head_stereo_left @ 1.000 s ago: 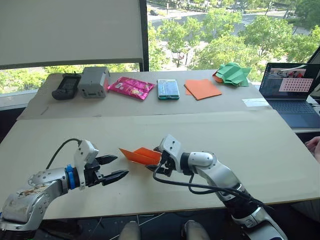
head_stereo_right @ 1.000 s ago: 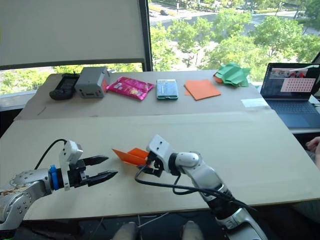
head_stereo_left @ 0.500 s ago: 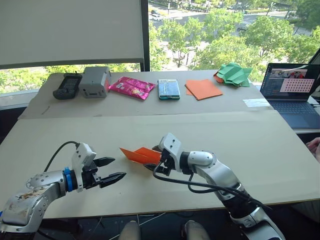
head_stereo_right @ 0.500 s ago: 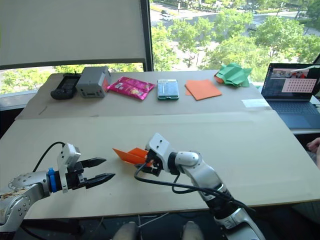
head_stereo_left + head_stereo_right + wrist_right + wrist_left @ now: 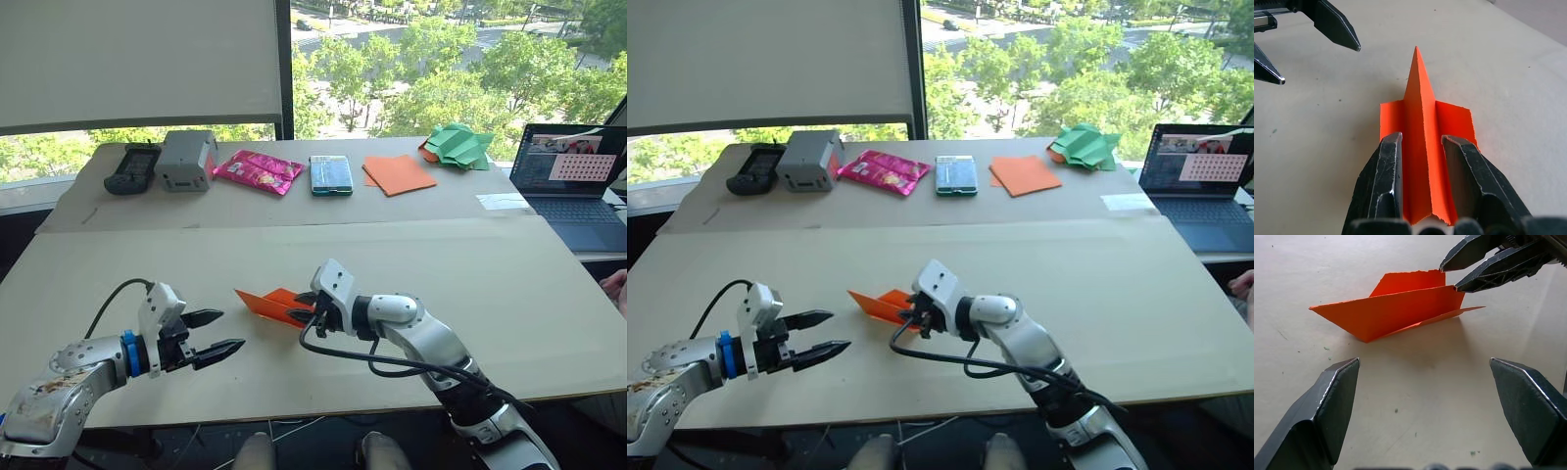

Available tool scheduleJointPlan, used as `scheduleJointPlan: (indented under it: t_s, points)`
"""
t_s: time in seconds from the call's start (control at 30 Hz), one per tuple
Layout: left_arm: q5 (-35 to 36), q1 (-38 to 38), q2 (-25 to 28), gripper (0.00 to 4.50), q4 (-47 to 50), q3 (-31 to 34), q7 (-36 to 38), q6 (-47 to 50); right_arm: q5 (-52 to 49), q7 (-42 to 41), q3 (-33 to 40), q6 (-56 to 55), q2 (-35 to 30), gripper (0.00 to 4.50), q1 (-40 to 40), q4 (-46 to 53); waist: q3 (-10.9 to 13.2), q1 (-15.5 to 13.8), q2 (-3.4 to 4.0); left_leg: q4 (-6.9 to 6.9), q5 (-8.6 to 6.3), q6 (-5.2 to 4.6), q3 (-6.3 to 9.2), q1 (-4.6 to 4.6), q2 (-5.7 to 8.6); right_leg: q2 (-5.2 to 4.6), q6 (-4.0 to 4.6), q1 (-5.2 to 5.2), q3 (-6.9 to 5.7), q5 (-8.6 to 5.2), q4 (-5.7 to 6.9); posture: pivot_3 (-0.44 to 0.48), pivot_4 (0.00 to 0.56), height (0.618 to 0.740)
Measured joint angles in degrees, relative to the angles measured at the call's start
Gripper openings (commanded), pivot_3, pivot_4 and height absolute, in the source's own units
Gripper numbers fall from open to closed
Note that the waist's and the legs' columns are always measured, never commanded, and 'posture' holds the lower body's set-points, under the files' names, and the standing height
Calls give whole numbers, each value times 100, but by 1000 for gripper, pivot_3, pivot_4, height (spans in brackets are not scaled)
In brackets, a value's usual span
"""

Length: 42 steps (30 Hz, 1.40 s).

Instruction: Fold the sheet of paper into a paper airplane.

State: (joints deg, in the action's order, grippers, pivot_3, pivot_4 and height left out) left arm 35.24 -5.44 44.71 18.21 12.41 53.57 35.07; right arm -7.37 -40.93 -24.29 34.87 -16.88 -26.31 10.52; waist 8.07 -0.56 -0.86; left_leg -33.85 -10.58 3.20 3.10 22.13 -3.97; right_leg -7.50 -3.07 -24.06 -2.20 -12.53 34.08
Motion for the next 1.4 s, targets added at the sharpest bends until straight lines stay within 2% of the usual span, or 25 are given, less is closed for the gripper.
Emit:
scheduleJointPlan:
  t_s: [0.63,0.8,1.13,1.23,1.4]
  points:
    - [-130,-50,-17,4500,-117,-1,309,-304,385,-233,-224,-247,45,1523,-97,-777,0,1,0,0,3,-5,-1,0,0,0,0,1,0,0,1,0,150,706]
    - [-132,-53,-28,4500,-115,-1,333,-360,388,-249,-222,-247,73,14,-98,-778,-1,5,0,0,3,-5,0,-1,0,0,0,1,0,0,2,0,150,706]
    - [34,179,-137,4500,25,-2,215,-216,389,-67,-122,-205,70,14,-105,-711,-1,-1,0,0,16,-25,0,1,0,0,0,3,0,1,2,0,150,706]
    - [67,327,-136,4500,256,-17,108,-185,285,178,315,67,73,14,21,-286,-1,-15,0,-1,22,-36,0,6,1,0,1,3,0,1,2,0,150,706]
    - [-216,788,-156,4500,624,-254,-259,-272,331,1238,1561,848,17,14,80,211,-6,-50,1,-2,21,-33,-2,12,2,0,1,9,1,1,0,0,150,706]
